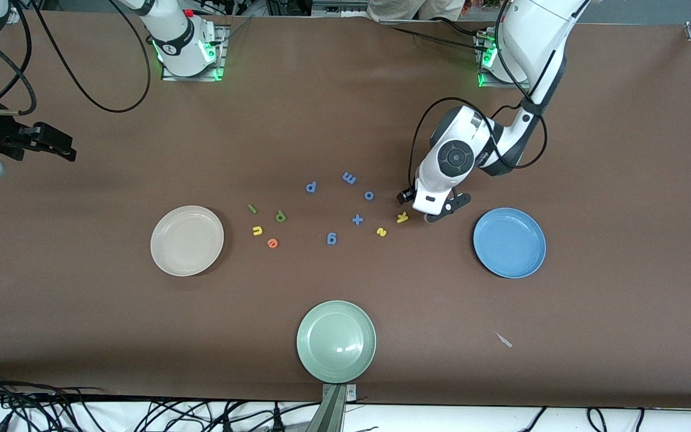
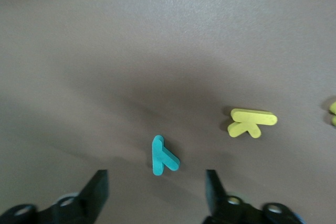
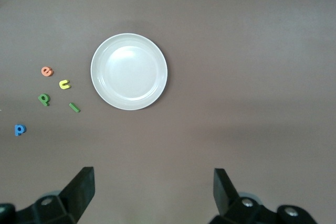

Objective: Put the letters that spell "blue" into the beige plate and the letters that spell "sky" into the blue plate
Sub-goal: 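Move the left gripper over the teal letter y near the letters, then grasp the teal y with the left gripper while the right gripper reaches letters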

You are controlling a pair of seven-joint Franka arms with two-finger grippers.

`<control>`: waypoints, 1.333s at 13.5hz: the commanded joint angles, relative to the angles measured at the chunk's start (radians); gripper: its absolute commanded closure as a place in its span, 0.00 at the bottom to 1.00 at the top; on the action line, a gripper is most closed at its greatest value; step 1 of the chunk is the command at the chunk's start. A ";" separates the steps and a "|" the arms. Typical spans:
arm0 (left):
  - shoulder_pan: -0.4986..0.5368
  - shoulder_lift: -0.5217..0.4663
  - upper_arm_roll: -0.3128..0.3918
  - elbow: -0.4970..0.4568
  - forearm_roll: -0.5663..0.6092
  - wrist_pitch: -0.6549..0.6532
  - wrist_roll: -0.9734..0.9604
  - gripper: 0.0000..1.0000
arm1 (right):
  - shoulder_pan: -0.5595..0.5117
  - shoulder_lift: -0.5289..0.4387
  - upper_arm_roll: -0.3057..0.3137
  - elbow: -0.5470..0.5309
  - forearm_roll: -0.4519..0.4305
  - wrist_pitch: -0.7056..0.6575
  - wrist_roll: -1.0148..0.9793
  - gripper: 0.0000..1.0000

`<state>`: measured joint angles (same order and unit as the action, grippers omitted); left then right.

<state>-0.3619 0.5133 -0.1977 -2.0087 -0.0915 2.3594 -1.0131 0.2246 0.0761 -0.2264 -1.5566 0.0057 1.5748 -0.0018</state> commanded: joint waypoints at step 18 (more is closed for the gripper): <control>0.007 -0.002 0.027 0.072 0.036 -0.107 -0.025 0.90 | 0.173 0.370 0.228 -0.146 0.071 0.520 0.323 0.00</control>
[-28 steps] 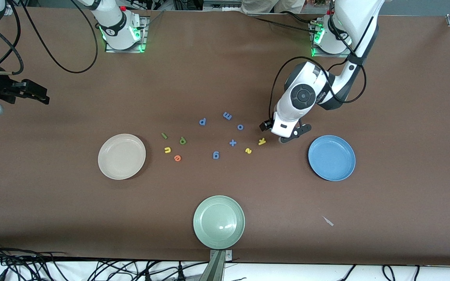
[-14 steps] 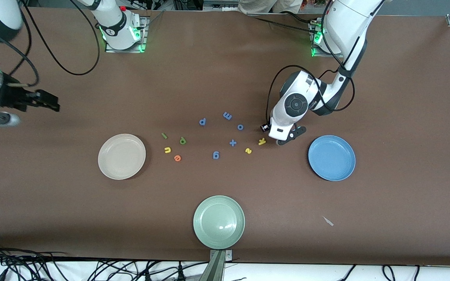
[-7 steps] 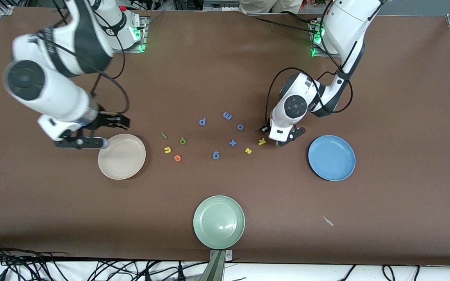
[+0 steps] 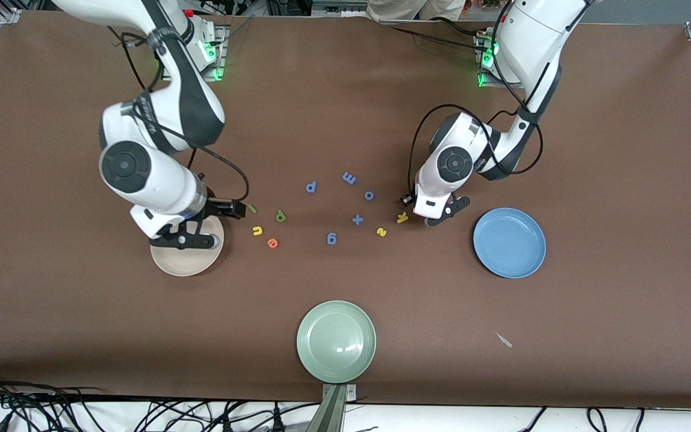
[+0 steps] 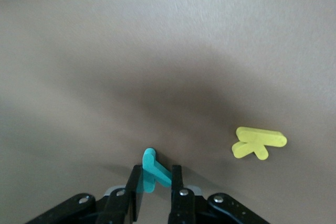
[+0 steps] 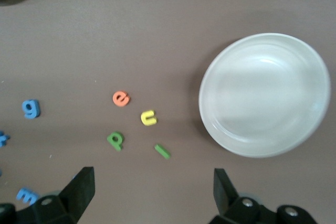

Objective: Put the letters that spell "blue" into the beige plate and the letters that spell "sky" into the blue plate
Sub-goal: 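Grasp the teal y with the left gripper while the right gripper reaches letters, then drop the teal y on the blue plate while the right gripper grasps green l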

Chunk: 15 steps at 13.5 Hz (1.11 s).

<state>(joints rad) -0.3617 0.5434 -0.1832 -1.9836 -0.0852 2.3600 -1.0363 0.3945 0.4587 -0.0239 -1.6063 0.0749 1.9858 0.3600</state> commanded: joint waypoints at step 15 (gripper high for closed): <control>0.224 0.029 0.027 0.198 0.248 -0.252 0.246 0.89 | -0.022 0.001 0.088 -0.469 -0.119 0.536 -0.405 0.08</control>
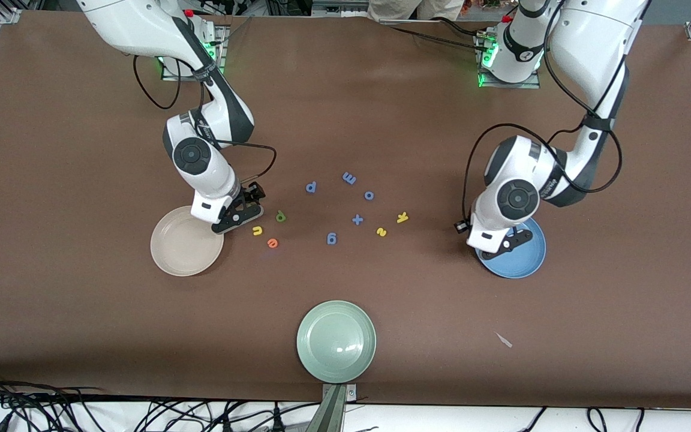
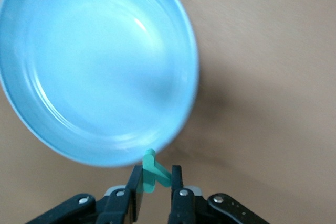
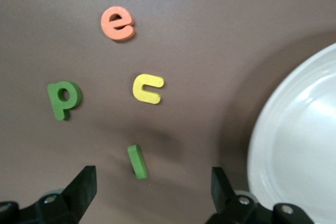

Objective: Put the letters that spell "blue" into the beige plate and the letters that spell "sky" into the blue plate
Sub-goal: 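Drop the teal y on the blue plate while the right gripper grasps green l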

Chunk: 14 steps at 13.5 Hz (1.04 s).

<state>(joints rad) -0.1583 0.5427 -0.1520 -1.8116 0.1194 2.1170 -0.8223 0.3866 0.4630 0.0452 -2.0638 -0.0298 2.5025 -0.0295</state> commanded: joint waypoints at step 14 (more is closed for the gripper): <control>-0.012 0.040 -0.093 0.136 -0.043 -0.086 -0.188 0.00 | -0.006 0.062 0.021 -0.002 -0.016 0.096 -0.004 0.66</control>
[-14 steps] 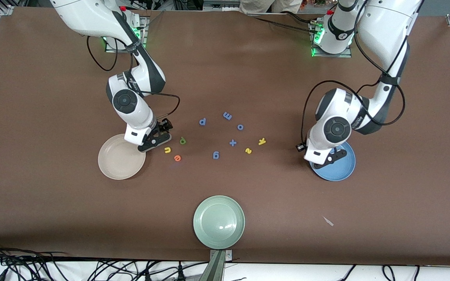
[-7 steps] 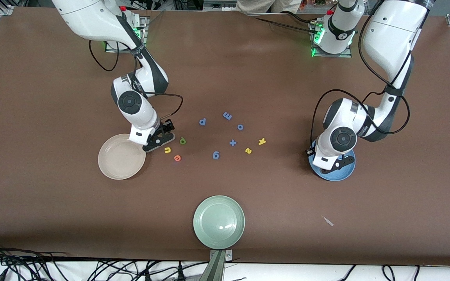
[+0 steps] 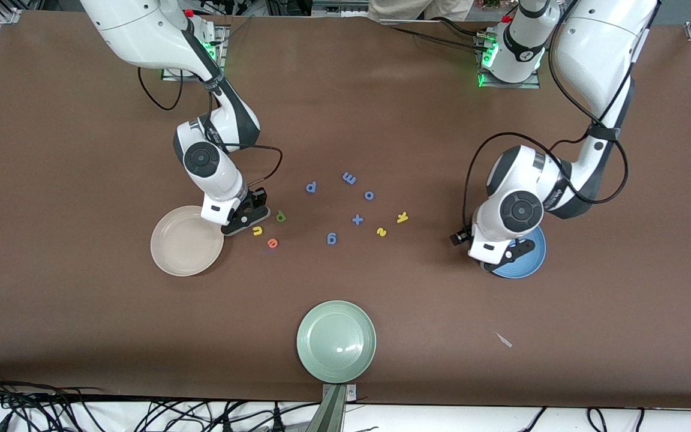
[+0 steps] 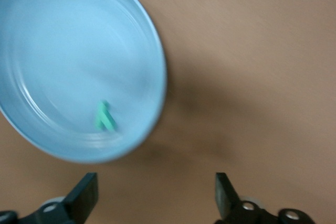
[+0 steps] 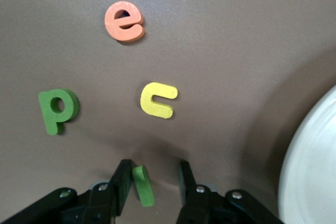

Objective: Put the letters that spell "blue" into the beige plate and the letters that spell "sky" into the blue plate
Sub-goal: 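Drop the teal y on the blue plate while the right gripper grasps green l, then place the green l on the beige plate while the left gripper grasps yellow k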

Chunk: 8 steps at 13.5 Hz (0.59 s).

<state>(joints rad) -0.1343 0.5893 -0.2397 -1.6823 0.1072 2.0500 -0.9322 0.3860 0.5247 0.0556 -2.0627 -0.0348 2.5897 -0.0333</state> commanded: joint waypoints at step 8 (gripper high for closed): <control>-0.189 0.089 -0.024 0.006 -0.027 0.157 -0.079 0.00 | -0.006 -0.017 0.010 -0.007 -0.010 -0.011 0.000 1.00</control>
<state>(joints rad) -0.3205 0.6563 -0.2647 -1.6846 0.0921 2.1775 -1.0819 0.3857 0.5217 0.0557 -2.0617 -0.0369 2.5889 -0.0332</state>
